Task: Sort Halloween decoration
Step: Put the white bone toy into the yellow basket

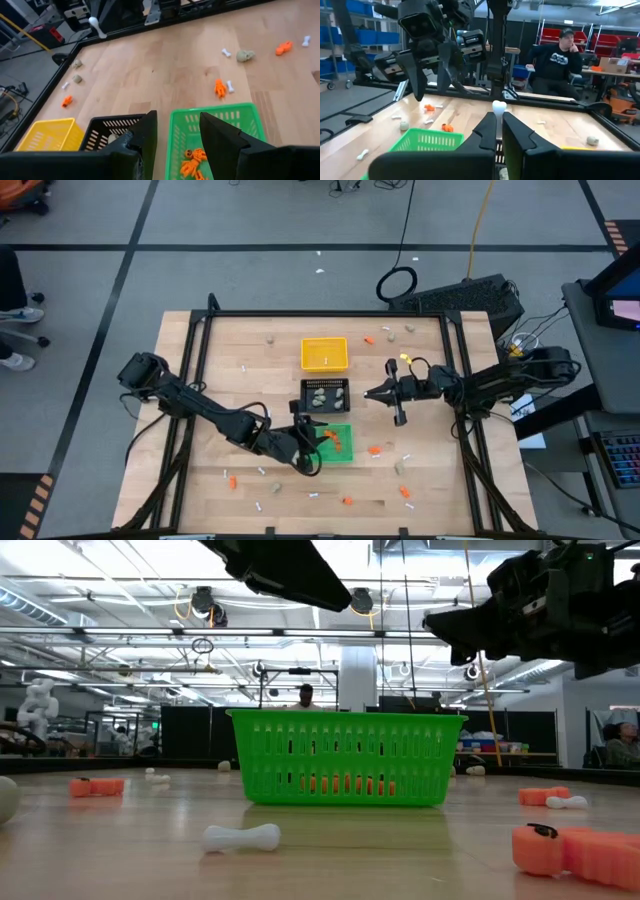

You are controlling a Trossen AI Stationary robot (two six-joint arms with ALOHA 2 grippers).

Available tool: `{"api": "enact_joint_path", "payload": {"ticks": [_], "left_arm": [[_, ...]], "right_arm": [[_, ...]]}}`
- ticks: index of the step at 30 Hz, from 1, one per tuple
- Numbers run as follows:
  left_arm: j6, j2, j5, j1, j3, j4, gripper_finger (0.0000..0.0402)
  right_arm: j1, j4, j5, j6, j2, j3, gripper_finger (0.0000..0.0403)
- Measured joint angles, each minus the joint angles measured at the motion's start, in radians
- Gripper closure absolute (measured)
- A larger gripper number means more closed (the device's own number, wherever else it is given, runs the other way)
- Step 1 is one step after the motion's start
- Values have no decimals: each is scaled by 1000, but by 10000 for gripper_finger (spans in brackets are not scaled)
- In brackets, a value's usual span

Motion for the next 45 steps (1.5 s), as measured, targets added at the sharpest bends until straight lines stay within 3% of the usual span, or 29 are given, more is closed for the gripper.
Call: {"api": "enact_joint_path", "payload": {"ticks": [21, 33, 41, 45], "left_arm": [[-20, 0, -1, 22, -1, 2, 256], [-35, 0, 0, 21, -1, -2, 256], [-29, 0, -15, 21, -1, -15, 256], [-23, 0, -90, 21, -1, -72, 256]], "right_arm": [[0, -17, 3, -293, 15, 0, 403], [0, -18, 3, -282, 15, 0, 403], [-1, -18, 5, -158, 15, 0, 403], [-9, -39, 137, -4, 15, 7, 403]]}}
